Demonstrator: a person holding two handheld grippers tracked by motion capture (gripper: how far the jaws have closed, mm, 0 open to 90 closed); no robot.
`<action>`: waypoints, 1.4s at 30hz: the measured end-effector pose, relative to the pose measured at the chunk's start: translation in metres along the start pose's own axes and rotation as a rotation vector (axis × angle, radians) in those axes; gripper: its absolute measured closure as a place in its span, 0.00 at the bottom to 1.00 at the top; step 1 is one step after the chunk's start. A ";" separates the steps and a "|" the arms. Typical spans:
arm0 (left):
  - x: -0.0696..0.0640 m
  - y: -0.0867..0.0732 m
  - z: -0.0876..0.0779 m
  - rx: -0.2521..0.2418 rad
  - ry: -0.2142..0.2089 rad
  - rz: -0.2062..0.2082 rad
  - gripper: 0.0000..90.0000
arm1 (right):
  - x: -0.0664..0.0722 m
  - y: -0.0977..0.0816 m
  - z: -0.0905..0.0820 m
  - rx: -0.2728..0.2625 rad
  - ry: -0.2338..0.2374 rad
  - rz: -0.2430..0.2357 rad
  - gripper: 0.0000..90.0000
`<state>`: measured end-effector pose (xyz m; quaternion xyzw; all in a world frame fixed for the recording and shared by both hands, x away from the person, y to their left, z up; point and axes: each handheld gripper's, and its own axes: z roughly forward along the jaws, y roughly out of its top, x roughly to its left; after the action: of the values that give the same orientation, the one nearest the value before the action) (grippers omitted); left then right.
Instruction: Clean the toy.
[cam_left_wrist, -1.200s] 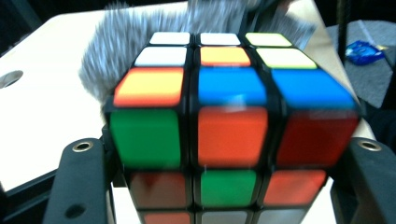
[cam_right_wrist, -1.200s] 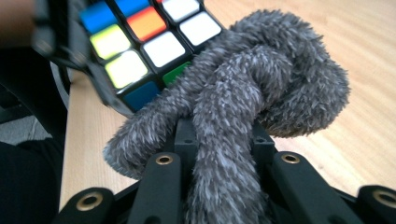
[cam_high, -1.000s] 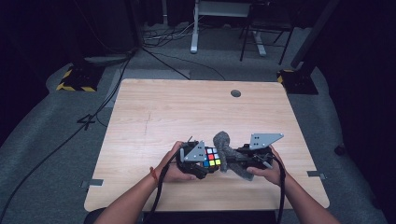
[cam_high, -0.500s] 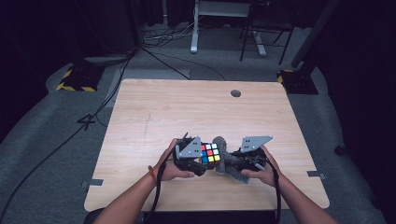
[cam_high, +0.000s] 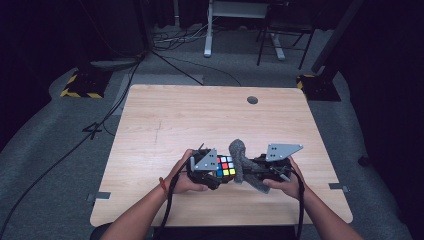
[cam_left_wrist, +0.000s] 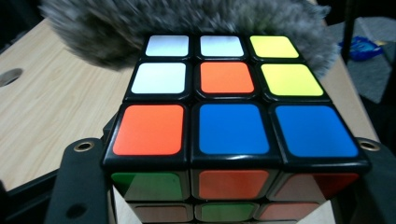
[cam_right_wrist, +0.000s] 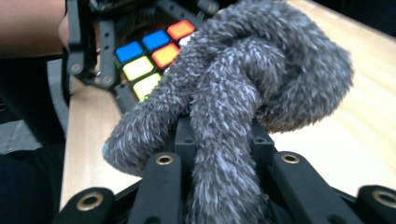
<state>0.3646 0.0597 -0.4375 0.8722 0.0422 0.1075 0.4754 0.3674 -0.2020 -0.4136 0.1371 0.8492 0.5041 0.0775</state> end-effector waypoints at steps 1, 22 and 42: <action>-0.001 0.000 0.000 -0.001 -0.005 -0.001 0.37 | 0.000 0.000 0.000 0.000 -0.007 -0.001 0.81; 0.007 0.003 -0.017 -0.078 0.026 -0.038 0.37 | 0.001 -0.014 0.025 0.126 0.046 0.024 0.81; 0.003 0.000 -0.001 -0.018 -0.022 -0.045 0.35 | 0.002 0.000 0.004 -0.021 0.013 -0.003 0.81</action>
<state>0.3670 0.0611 -0.4369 0.8677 0.0556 0.0873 0.4862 0.3664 -0.1979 -0.4153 0.1314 0.8445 0.5139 0.0741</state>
